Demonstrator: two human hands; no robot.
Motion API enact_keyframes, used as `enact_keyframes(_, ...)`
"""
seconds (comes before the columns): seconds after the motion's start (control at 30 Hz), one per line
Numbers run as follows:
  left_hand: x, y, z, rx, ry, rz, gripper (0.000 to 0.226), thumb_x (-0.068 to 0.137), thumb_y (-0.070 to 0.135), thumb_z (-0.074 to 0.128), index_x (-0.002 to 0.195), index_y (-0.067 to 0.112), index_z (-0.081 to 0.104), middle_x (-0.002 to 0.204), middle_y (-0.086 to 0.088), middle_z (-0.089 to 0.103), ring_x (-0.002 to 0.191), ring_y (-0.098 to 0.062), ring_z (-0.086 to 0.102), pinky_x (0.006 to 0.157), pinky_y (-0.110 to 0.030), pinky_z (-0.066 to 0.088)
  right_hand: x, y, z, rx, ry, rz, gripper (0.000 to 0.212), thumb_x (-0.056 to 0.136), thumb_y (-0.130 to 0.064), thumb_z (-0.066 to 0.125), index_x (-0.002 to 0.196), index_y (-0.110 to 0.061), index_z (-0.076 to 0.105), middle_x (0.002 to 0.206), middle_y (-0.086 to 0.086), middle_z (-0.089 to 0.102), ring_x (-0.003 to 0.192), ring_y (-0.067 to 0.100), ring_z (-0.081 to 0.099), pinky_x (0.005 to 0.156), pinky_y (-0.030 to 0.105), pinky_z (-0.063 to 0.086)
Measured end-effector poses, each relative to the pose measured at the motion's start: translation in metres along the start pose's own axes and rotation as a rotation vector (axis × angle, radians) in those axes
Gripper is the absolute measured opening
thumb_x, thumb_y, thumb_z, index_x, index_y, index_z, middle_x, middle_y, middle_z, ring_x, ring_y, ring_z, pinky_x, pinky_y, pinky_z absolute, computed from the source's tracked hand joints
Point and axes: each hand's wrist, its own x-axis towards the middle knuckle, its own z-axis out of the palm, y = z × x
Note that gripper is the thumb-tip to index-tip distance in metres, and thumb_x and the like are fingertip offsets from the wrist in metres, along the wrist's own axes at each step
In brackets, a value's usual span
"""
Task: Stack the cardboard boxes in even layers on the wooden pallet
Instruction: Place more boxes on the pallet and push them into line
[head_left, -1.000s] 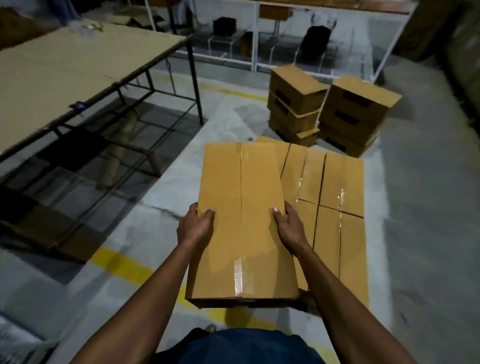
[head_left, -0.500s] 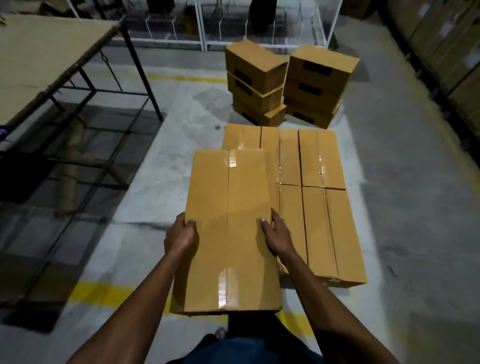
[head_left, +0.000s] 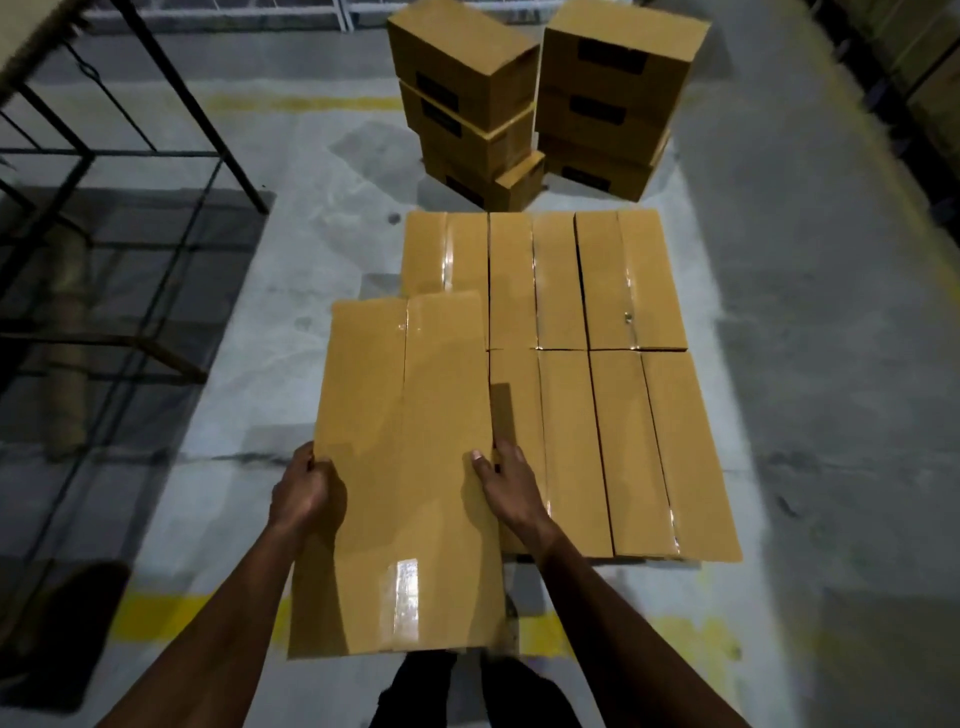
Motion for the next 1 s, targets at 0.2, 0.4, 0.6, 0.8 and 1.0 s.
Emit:
enact_keyframes(0.2,0.056,0.008,0.033,-0.036,-0.033,0.016,0.044,0.103,0.042,0.042,0.145,0.032,0.052,0.143,-0.005,0.061,0.127,-0.037,0.055,0.104,-0.05,0.043,0.062,0.023,0.011,0.005,0.005,0.02,0.086,0.086,-0.083,0.033,0.16,-0.04,0.022,0.161,0.002,0.038,0.148,0.025,0.035,0.119,0.055,0.033)
enact_keyframes(0.4,0.115,-0.001,0.067,-0.057,-0.04,0.021,0.041,0.108,0.034,0.042,0.148,0.031,0.05,0.145,-0.008,0.059,0.131,-0.037,0.053,0.107,-0.049,0.043,0.118,0.058,0.035,0.025,0.03,0.045,0.089,0.084,-0.085,0.031,0.161,-0.044,0.014,0.163,0.001,0.035,0.152,0.025,0.029,0.121,0.055,0.029)
enact_keyframes(0.6,0.163,-0.022,0.102,-0.09,-0.076,0.04,0.043,0.108,0.037,0.041,0.15,0.033,0.048,0.147,-0.005,0.057,0.133,-0.036,0.053,0.112,-0.054,0.043,0.16,0.094,0.057,0.044,0.093,0.039,0.075,0.098,-0.067,0.044,0.162,-0.035,0.021,0.159,0.008,0.041,0.148,0.028,0.036,0.12,0.051,0.033)
enact_keyframes(0.8,0.19,-0.035,0.13,-0.186,-0.119,0.069,0.04,0.107,0.032,0.043,0.145,0.038,0.051,0.137,0.005,0.06,0.126,-0.026,0.055,0.111,-0.052,0.044,0.191,0.118,0.063,-0.005,0.134,-0.021,0.065,0.106,-0.041,0.05,0.162,-0.019,0.027,0.156,0.014,0.043,0.145,0.031,0.041,0.12,0.045,0.034)
enact_keyframes(1.0,0.202,-0.057,0.151,-0.245,-0.21,0.138,0.05,0.105,0.03,0.045,0.146,0.059,0.039,0.148,0.016,0.052,0.131,-0.017,0.051,0.113,-0.05,0.041,0.198,0.137,0.062,0.0,0.062,-0.036,0.065,0.109,-0.036,0.043,0.165,-0.022,0.012,0.169,0.005,0.022,0.153,0.022,0.024,0.117,0.031,0.022)
